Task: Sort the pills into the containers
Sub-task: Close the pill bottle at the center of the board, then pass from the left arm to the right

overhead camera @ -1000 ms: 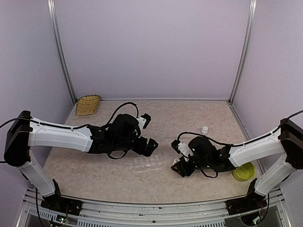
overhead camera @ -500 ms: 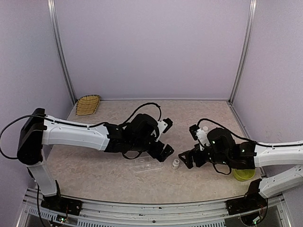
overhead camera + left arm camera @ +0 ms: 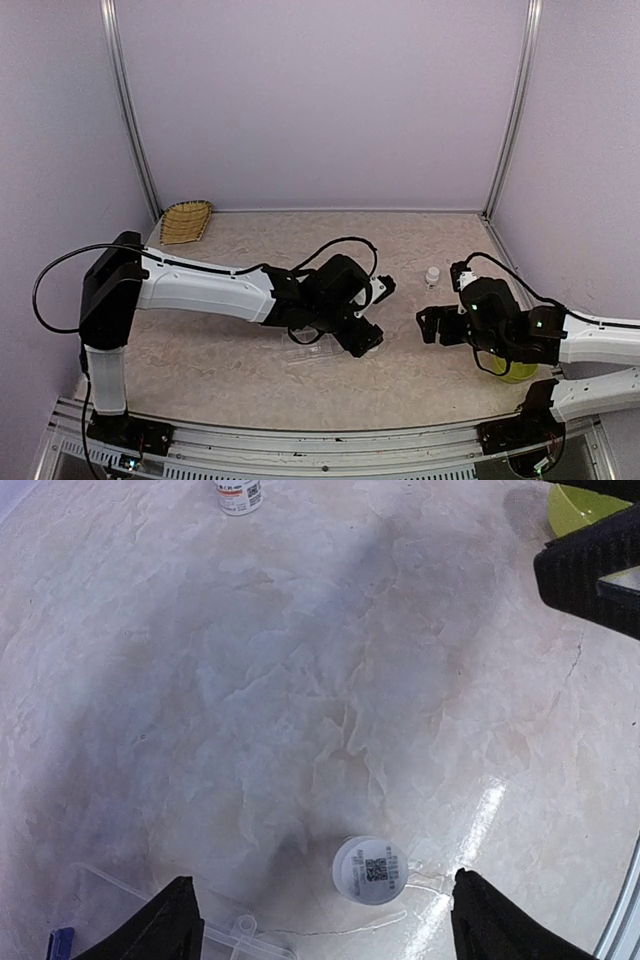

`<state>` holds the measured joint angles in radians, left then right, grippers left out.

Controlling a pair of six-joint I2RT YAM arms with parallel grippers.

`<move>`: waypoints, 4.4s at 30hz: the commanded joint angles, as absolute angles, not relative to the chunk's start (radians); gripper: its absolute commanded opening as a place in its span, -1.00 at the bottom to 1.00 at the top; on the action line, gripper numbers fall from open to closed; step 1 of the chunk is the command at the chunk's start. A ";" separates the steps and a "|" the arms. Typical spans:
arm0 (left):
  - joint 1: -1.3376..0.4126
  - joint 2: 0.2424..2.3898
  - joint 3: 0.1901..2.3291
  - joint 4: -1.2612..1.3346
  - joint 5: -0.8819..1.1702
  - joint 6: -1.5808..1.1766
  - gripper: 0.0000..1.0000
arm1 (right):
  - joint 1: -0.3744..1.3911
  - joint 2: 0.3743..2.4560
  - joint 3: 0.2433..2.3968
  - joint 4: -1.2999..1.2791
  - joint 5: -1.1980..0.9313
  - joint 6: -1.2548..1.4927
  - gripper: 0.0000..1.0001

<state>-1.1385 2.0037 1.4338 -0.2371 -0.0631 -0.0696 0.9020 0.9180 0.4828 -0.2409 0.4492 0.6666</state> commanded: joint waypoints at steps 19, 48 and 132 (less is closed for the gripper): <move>-1.163 2.120 1.538 -0.291 -0.025 -0.026 0.08 | 0.878 0.922 0.433 -0.249 0.469 0.711 1.00; -1.162 2.134 1.540 -0.262 -0.005 -0.026 -0.37 | 0.869 0.925 0.417 -0.236 0.446 0.707 1.00; -1.146 1.555 1.066 0.158 0.617 0.078 -0.71 | 0.928 1.070 0.430 0.586 -0.828 0.405 -0.29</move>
<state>-1.1416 1.5604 1.0809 0.1307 0.6407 0.0685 0.9203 1.0767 0.4160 0.5884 -0.8433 0.4191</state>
